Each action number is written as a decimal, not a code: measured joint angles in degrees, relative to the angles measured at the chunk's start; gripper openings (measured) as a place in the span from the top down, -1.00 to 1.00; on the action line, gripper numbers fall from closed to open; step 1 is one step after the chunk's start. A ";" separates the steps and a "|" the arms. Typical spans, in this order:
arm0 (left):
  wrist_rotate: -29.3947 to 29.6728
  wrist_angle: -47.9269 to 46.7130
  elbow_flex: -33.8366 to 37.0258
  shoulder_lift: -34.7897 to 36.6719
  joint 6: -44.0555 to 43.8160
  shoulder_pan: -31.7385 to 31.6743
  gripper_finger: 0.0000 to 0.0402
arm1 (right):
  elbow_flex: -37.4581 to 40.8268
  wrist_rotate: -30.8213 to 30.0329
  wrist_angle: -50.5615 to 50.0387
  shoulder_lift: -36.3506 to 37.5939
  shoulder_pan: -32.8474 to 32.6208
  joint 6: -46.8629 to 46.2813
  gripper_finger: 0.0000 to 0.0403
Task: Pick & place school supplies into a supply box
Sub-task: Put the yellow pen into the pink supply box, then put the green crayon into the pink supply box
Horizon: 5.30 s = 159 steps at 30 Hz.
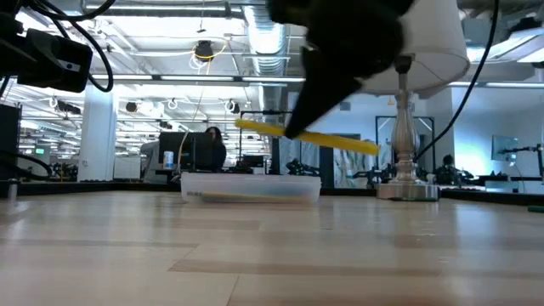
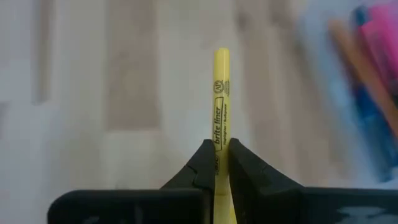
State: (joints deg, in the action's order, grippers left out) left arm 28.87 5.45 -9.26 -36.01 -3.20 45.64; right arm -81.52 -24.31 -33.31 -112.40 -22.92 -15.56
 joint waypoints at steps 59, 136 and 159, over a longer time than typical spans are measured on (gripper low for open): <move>-0.07 -2.12 0.00 0.02 -1.52 -0.02 0.52 | -1.55 2.00 11.76 -3.10 23.83 15.19 0.34; 2.27 -4.31 2.85 0.00 -9.31 -0.02 0.52 | 12.33 -1.99 -31.21 4.55 38.53 -14.19 0.47; 0.95 -1.46 3.06 0.00 -11.15 -0.02 0.52 | 12.31 6.56 -25.07 4.35 46.60 8.47 0.47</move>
State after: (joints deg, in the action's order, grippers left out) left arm 29.82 3.99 -6.20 -36.01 -14.35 45.63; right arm -69.21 -17.76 -58.38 -108.05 23.68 -7.10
